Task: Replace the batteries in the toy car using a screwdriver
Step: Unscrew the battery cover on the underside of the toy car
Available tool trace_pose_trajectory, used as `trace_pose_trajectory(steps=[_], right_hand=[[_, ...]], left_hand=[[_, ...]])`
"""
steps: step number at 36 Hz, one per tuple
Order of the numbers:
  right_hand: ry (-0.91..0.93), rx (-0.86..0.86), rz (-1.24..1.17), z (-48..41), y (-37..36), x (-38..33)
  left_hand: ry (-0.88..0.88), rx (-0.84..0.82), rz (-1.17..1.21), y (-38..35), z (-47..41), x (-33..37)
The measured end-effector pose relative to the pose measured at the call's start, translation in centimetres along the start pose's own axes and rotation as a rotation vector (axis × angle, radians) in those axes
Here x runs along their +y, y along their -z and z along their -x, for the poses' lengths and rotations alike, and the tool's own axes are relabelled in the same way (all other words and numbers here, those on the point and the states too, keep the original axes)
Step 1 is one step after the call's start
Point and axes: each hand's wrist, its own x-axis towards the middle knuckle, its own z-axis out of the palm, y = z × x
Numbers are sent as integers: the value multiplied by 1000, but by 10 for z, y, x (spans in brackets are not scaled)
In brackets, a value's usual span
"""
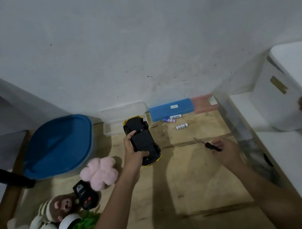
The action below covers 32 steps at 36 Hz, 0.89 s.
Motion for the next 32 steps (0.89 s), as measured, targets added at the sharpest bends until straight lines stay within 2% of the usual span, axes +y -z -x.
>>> trace_pose_trajectory(steps=[3,5,10,14,24,32], right_hand=[[57,144,128,-2,-3,-4],[111,170,162,-2,-7,-15],[254,-17,-101,4,-20,-78],[351,-163,-160,12,-38,-124],[274,-177,-255,18,-56,-152],[318,-144,-283,26,-63,-159]], left_hand=[[3,-34,13,0,2,-2],[-3,-50,8,1,3,-3],[-5,-82,-18,-1,5,-1],[-32,-113,-30,-3,8,2],[-93,-188,-38,4,18,8],[-128,-222,-44,11,21,9]])
